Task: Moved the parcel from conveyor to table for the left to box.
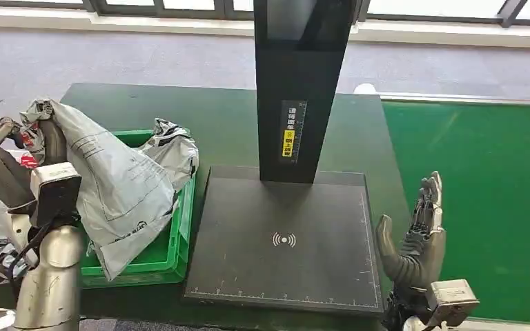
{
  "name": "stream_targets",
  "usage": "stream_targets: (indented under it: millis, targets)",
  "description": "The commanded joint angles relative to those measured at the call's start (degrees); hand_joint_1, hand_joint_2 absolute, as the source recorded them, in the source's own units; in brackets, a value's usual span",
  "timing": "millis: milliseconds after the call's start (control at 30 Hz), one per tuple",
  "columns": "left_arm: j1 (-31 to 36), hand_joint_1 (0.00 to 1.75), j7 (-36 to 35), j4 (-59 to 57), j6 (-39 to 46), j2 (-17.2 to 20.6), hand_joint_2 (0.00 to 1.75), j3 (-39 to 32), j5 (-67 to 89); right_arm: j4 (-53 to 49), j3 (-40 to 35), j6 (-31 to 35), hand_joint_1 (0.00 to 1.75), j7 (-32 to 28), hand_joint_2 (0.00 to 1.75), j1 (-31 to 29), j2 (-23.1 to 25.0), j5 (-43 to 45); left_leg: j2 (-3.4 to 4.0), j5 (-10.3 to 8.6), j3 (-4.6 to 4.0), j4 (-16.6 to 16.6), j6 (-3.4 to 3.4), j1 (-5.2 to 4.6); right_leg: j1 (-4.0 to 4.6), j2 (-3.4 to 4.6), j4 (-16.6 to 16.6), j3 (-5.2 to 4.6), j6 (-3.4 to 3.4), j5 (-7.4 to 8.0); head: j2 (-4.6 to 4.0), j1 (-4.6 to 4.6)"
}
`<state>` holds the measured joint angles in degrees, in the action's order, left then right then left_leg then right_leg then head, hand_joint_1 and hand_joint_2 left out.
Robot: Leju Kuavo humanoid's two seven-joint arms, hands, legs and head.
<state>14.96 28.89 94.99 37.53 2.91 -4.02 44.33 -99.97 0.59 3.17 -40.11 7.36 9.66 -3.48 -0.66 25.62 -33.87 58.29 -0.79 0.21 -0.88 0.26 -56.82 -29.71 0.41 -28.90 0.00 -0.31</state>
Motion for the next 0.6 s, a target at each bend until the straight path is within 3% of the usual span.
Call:
stream_targets:
  millis: [33, 400, 600]
  targets:
    - [0.08, 1.75, 0.66, 5.19, 1.94, 1.08, 1.75, -2.48, -1.27, 1.71, 2.09, 0.05, 0.00, 0.11, 1.75, -1.22, -0.46, 0.29, 0.09, -0.04, 0.03, -0.11, -0.01, 0.03, 0.05, -0.01, 0.13, 0.03, -0.07, 0.05, 0.00, 0.00]
    - [-5.68, 1.75, 2.21, 8.49, 1.81, -0.53, 1.75, -2.48, 1.22, 3.19, -0.18, 0.81, 0.00, 0.11, 1.75, -1.94, -1.43, 0.48, 0.10, -0.01, 0.11, -0.12, 0.00, 0.01, 0.02, 0.03, 0.15, 0.12, -0.05, 0.02, -0.02, 0.00]
    - [-3.07, 1.75, -6.14, 0.09, -18.54, 3.28, 1.75, 5.38, 13.74, 6.58, -0.39, -0.01, 0.00, 0.11, 1.75, -5.03, -1.73, 0.73, 0.08, -0.11, 0.11, -0.20, -0.01, 0.01, 0.03, -0.01, 0.21, 0.10, -0.07, 0.10, -0.02, 0.00]
